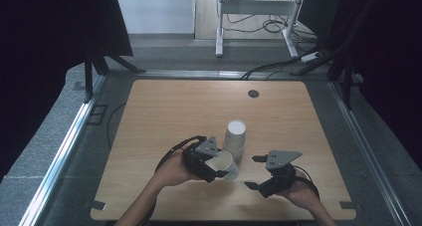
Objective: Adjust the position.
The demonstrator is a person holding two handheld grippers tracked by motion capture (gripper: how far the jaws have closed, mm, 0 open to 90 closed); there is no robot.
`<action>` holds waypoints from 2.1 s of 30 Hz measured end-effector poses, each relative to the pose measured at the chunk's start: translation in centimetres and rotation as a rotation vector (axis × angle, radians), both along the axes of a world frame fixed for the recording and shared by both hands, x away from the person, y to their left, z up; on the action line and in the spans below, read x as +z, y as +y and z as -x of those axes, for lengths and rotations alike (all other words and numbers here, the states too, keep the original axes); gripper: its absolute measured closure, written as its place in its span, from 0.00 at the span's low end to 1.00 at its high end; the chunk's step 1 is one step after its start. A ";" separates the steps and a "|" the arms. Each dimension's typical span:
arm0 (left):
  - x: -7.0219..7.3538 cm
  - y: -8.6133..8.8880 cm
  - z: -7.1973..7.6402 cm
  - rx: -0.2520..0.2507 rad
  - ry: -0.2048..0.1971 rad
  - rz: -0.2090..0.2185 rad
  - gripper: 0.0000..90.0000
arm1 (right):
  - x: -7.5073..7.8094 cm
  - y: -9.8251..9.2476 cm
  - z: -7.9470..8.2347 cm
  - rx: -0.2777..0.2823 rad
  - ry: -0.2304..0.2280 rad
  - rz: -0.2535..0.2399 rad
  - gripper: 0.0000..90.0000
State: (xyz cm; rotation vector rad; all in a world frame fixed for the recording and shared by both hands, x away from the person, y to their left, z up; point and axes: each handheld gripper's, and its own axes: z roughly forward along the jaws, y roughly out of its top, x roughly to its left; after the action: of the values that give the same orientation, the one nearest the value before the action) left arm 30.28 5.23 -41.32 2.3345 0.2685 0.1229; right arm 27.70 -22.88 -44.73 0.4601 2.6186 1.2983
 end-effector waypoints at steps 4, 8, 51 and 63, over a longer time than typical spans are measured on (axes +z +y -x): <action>0.2 0.8 -0.3 0.036 0.001 -0.028 0.32 | -0.2 -0.3 0.0 -0.027 -0.006 0.009 0.11; 0.4 1.5 -0.7 0.073 -0.001 -0.062 0.32 | -0.6 -0.8 0.0 -0.072 0.000 0.013 0.07; -0.8 4.8 -4.2 0.280 -0.010 -0.434 0.31 | -5.2 -6.5 -0.9 -0.414 0.045 0.090 0.00; -1.7 3.8 -4.8 0.276 0.009 -0.479 0.30 | -5.6 -6.7 -0.8 -0.411 0.065 0.082 0.01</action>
State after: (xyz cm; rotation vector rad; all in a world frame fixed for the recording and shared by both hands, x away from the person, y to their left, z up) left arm 35.12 9.01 -42.99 2.7584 0.6227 0.3448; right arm 28.47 -29.62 -50.32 0.9778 2.4357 1.0534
